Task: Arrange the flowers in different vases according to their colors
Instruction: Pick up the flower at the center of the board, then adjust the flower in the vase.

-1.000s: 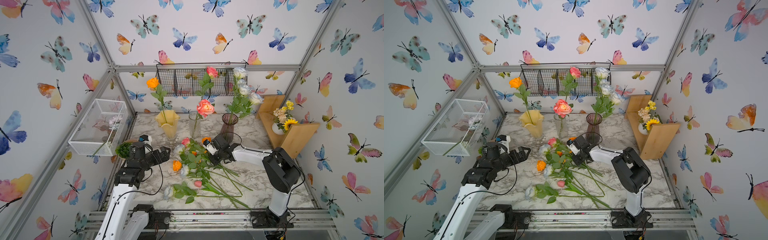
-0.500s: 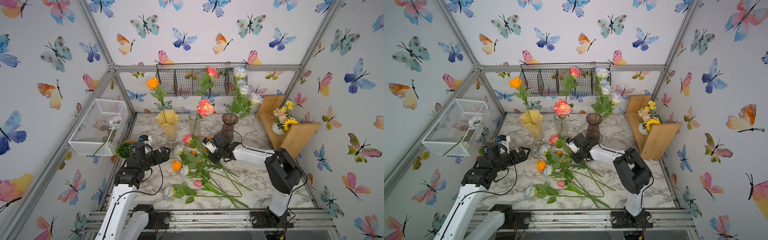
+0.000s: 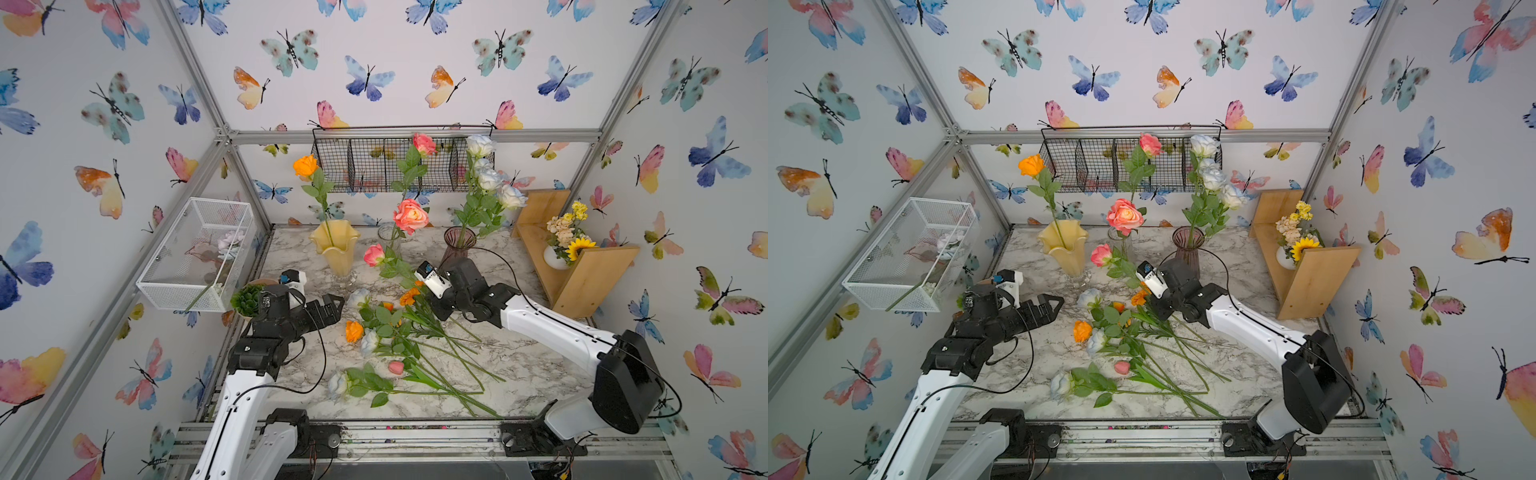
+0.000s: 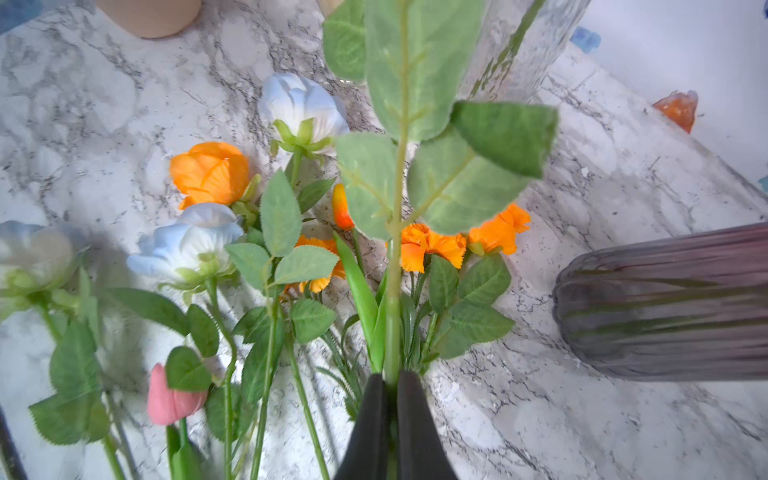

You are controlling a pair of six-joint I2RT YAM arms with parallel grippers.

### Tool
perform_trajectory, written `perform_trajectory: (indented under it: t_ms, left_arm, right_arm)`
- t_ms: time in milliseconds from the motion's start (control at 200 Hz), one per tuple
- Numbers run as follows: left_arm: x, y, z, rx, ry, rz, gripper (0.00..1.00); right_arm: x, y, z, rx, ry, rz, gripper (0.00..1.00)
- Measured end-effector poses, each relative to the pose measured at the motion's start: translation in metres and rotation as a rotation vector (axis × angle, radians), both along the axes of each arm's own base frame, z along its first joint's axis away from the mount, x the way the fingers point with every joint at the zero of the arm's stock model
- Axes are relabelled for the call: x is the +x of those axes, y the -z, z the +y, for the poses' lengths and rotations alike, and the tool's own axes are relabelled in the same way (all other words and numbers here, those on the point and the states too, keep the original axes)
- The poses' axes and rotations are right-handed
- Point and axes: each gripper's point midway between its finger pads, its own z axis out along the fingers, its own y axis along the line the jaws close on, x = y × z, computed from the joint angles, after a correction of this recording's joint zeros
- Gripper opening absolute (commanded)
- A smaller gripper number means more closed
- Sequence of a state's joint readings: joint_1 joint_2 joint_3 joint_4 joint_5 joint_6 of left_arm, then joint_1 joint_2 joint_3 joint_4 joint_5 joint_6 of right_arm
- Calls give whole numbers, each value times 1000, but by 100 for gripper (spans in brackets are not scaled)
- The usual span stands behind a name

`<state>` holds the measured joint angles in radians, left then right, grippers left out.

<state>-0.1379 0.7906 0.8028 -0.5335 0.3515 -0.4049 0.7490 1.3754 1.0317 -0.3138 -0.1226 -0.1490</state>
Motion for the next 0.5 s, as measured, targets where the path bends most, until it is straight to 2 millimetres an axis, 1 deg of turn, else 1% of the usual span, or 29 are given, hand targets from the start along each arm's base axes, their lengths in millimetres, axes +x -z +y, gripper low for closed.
perform_trajectory:
  t_ms: [135,185,245,315,385,405,460,501]
  left_arm:
    - [2,-13,-12,-2,42,-29,99]
    - [4,-15,-14,-4,45,-34,99]
    - [7,-13,-14,-2,41,-31,99]
    - [12,-11,-15,-5,37,-22,99]
    - [18,-12,-18,-12,34,-15,99]
    - [20,-14,-19,-15,35,-16,99]
    - [26,-18,-25,-17,40,-21,99]
    - [30,-22,-32,-16,51,-28,99]
  right_arm:
    - [-30,-22,-11,63,-58,-49,2]
    - [-39,-30,-13,88,-85,-64,2]
    - [-49,-45,-14,133,-112,-86,3]
    - [-58,-71,-15,211,-140,-139,3]
    - [-67,-104,-18,306,-154,-211,3]
    - [-70,-117,-19,341,-159,-239,3]
    - [-77,-144,-23,415,-165,-297,3]
    - [-81,-162,-26,462,-170,-333,3]
